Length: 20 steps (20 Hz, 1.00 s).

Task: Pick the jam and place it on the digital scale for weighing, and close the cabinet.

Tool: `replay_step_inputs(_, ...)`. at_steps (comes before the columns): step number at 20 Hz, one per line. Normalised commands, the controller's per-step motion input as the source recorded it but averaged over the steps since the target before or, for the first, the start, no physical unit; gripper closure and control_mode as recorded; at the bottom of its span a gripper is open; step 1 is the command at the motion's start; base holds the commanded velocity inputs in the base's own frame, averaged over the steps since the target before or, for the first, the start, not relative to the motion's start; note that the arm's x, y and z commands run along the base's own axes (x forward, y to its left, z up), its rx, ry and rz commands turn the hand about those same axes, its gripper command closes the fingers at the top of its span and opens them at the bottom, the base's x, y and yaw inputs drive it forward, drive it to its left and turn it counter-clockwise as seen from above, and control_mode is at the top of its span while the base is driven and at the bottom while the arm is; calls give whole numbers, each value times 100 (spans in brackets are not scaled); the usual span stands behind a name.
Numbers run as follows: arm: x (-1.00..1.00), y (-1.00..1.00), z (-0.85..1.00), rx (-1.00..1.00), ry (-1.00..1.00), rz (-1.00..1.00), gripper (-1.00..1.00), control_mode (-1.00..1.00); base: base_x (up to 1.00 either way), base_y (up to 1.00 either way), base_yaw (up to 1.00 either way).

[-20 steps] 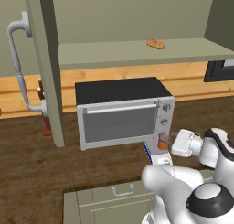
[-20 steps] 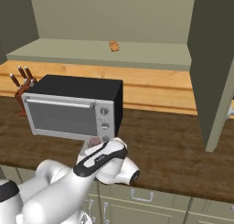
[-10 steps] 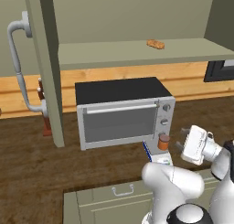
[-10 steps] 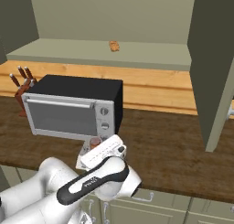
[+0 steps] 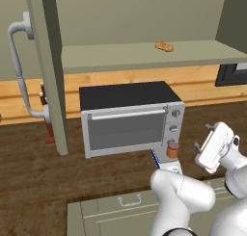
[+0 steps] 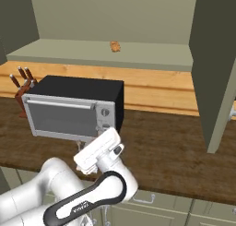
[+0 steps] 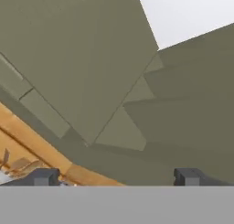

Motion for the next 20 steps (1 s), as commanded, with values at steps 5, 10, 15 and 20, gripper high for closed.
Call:
replay_step_inputs(5, -6, -59, 51, 7, -28, 1, -100, -100, 0, 0, 0)
replay_step_inputs(10, 0, -79, 24, 5, -21, -1, -100, -100, 0, 0, 0)
replay_step_inputs(15, 0, -97, 17, 0, -26, -6, -100, -100, 0, 0, 0)
replay_step_inputs(20, 1, -100, 13, 4, 0, -13, -100, -100, 0, 0, 0)
